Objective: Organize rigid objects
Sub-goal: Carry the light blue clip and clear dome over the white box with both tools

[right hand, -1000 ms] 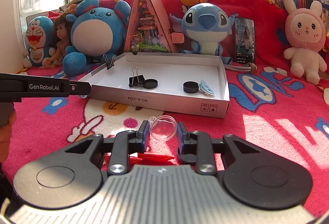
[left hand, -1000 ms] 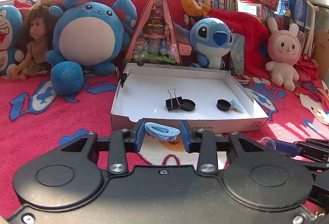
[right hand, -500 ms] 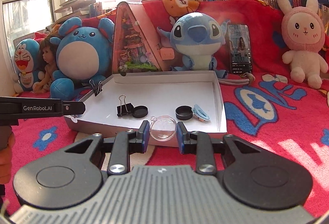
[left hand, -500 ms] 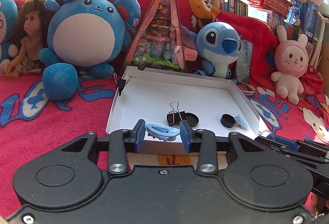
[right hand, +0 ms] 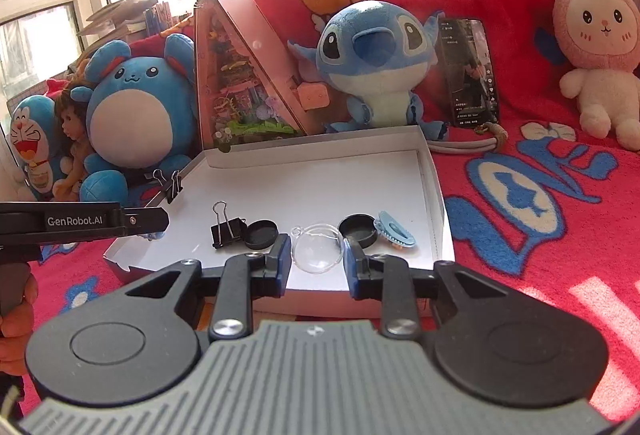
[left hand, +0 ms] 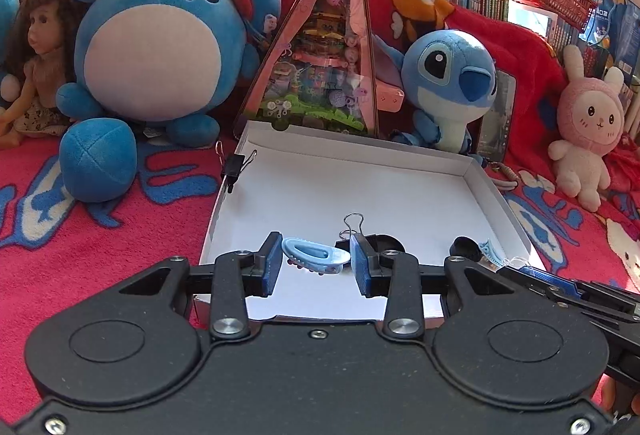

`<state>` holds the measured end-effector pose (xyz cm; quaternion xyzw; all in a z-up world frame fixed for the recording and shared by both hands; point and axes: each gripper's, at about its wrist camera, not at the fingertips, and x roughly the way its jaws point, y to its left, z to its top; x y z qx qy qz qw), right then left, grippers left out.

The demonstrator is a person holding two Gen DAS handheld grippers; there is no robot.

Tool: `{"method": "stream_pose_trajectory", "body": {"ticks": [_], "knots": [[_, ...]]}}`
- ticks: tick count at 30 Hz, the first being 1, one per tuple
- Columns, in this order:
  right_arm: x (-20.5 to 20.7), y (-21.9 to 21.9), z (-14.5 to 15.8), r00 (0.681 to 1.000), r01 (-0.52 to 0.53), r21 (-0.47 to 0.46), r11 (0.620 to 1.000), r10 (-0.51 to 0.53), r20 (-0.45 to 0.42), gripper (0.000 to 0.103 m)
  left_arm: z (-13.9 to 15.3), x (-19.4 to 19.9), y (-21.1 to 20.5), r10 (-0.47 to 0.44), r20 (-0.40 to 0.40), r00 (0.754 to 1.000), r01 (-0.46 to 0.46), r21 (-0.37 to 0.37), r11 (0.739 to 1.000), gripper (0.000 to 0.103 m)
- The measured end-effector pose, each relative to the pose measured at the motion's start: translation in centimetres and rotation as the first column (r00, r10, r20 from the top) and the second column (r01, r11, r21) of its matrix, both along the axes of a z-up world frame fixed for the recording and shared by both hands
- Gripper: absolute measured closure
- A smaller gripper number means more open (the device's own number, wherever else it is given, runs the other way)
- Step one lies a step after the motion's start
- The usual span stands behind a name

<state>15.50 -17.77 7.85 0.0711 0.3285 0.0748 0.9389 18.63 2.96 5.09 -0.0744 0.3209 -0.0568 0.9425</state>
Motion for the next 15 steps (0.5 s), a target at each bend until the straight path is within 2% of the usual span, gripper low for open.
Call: {"method": "stream_pose_trajectory", "body": {"ticks": [5,11,15], "knots": [[1.7,0.5,-0.7,1.0,-0.015,-0.005,1.0,0.015,-0.024,0.07,-0.8,2.1,-0.2,0.007,-0.05,0.999,-0.007,-0.003,1.0,0.068],[4.9,0.0,-0.8,0.996,0.006,0.045,0.999,-0.002,-0.094,0.07,-1.6,4.7,-0.3,0.024,-0.116,0.993,-0.025,-0.005,1.0,0.068],[6.6,-0.4,-0.9,0.991,0.013,0.073,0.997,-0.003,-0.136,0.07,-1.9,5.8,-0.4,0.035,-0.132,0.991,-0.036,-0.008,0.999,0.068]]}}
